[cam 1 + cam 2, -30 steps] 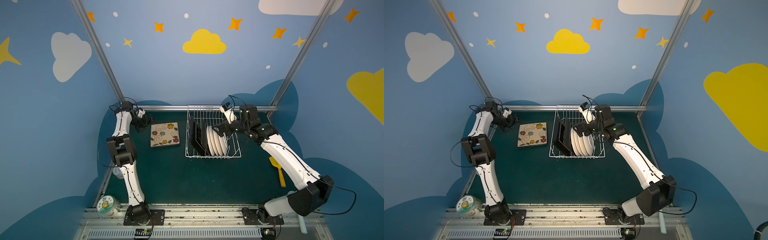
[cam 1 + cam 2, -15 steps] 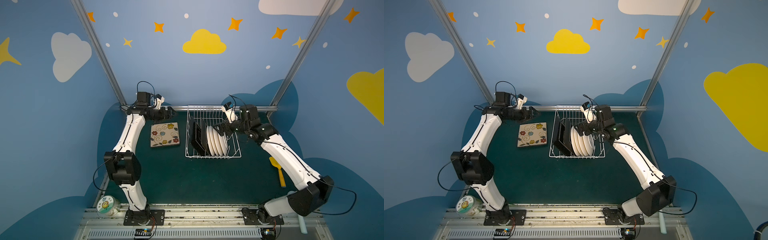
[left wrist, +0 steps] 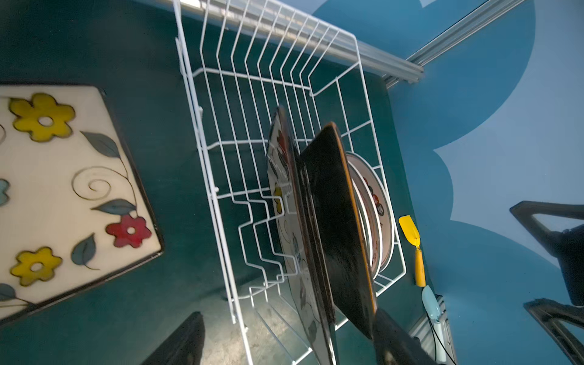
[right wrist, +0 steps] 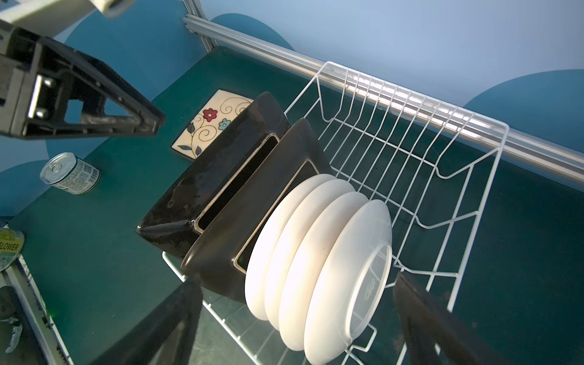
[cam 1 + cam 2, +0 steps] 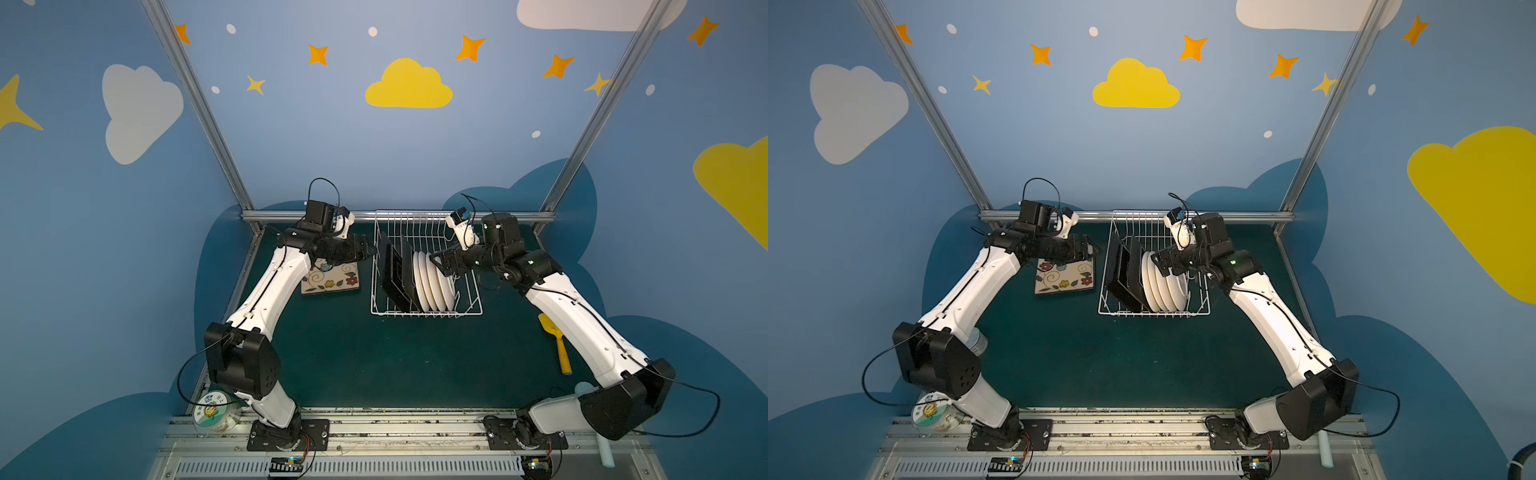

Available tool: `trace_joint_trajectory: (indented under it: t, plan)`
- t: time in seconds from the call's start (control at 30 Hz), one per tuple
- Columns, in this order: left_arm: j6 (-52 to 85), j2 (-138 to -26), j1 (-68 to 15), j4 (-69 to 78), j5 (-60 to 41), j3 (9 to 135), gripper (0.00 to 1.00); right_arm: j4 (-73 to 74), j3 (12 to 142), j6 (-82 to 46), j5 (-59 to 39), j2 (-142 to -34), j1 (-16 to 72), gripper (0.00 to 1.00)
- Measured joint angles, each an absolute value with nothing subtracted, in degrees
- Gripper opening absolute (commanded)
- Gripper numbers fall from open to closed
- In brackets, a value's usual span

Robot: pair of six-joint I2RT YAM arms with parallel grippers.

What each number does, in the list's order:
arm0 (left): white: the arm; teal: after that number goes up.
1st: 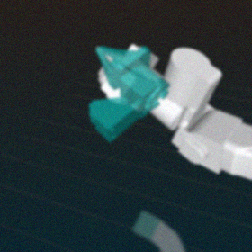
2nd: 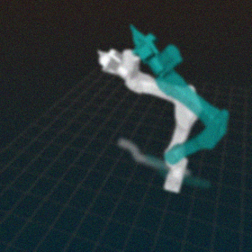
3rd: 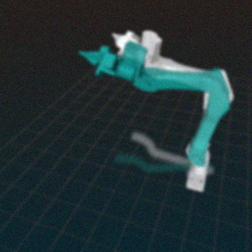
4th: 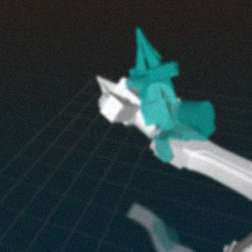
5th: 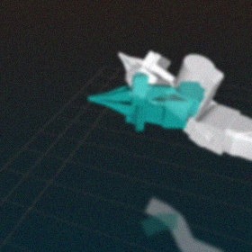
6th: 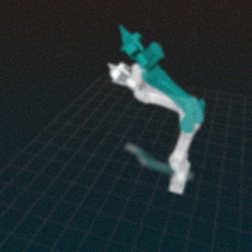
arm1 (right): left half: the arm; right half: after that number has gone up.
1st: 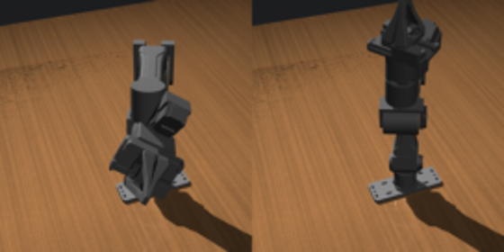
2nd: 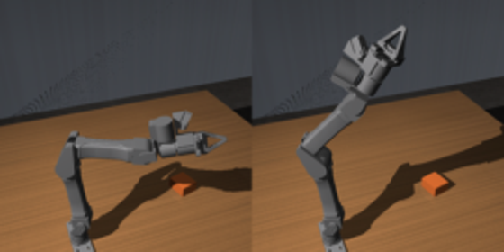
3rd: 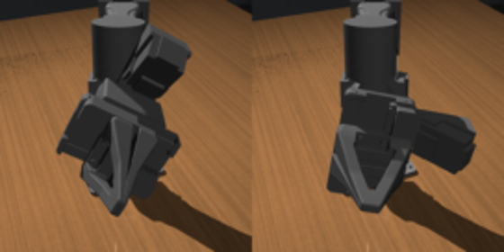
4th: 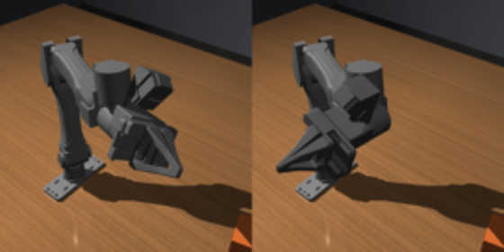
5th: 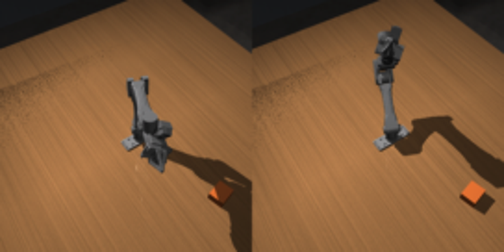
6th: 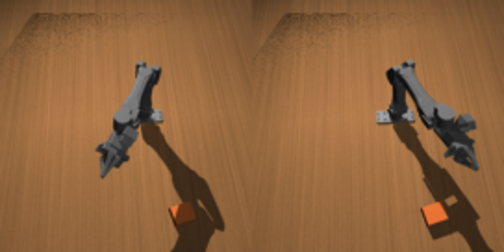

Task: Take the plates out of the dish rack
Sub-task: 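Reach the left gripper into the rack beside the dark square plates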

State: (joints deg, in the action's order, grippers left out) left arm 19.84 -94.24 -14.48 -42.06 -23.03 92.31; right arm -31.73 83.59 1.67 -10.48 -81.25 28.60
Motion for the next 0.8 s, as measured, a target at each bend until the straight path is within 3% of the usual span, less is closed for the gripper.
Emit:
trace_joint_trajectory:
  t: [0.33,0.8]
  plan:
    - [22.2,-94.4,-20.8,-42.2,-17.2,92.1,0.62,-32.1,81.9,0.6,-10.2,-80.6,28.6,0.94]
    - [23.6,-102.8,-23.3,-40.1,-14.7,94.0,0.57,-30.9,80.2,-1.4,-10.1,-80.1,28.6,0.94]
